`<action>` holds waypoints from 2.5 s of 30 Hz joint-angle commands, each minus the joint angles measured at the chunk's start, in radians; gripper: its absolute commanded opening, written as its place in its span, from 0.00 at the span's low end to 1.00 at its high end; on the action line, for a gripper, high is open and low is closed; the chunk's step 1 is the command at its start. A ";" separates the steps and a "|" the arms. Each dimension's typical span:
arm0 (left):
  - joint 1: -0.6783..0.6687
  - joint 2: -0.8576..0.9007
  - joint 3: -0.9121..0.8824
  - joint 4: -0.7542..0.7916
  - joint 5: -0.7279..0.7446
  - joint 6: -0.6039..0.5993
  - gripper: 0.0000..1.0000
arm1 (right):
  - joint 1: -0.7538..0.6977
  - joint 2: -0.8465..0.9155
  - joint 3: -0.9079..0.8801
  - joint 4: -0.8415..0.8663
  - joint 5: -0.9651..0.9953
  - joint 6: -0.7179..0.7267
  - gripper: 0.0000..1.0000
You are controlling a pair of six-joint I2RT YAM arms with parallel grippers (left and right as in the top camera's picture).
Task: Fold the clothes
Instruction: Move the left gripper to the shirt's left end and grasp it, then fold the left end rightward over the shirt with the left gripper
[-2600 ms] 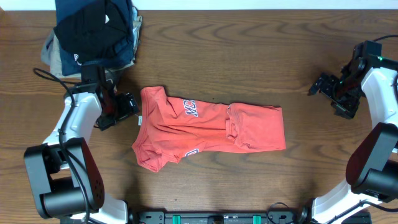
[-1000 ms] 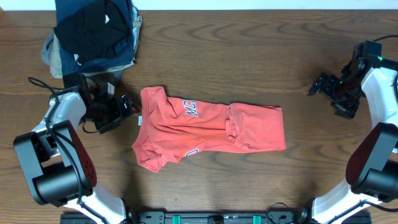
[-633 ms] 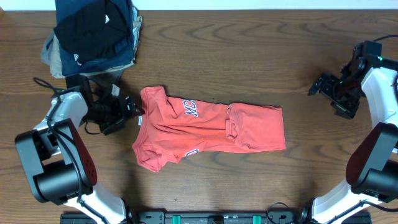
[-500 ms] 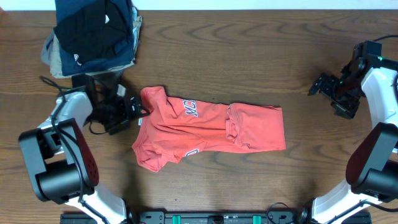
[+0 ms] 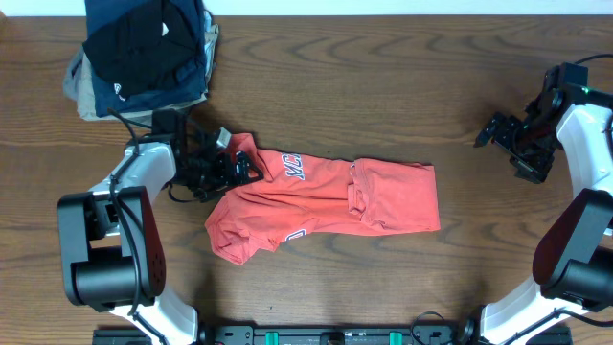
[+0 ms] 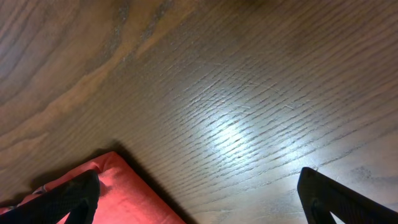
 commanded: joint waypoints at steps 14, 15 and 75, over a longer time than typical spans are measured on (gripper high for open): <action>-0.082 0.056 -0.055 0.019 -0.100 -0.060 0.10 | 0.001 -0.010 0.014 -0.001 0.003 -0.016 0.99; -0.082 0.056 -0.055 0.019 -0.114 -0.077 0.06 | 0.001 -0.010 0.014 -0.001 0.003 -0.016 0.99; -0.784 0.017 0.417 -0.231 -0.578 -0.564 0.06 | 0.001 -0.010 0.014 0.000 0.003 -0.016 0.99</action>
